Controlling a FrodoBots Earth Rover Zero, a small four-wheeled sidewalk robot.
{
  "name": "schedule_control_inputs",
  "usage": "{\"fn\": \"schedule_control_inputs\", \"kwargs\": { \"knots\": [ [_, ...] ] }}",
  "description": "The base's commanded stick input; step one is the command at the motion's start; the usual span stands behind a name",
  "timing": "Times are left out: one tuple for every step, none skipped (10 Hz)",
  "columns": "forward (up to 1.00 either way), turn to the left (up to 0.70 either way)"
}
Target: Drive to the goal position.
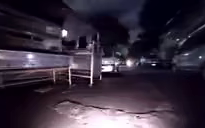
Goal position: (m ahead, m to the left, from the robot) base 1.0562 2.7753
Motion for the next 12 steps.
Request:
{"fn": "schedule_control_inputs", "kwargs": {
  "knots": [
    [0.00, 0.00],
    [0.00, 0.00],
    [0.00, 0.00],
    [-0.23, 0.00],
    [-0.50, 0.00],
    [-0.50, 0.00],
    [-0.50, -0.09],
    [-0.50, -0.27],
    [-0.50, -0.27],
    [-0.50, -0.13],
    [-0.50, 0.00],
    [-0.50, 0.13]
  ]
}}
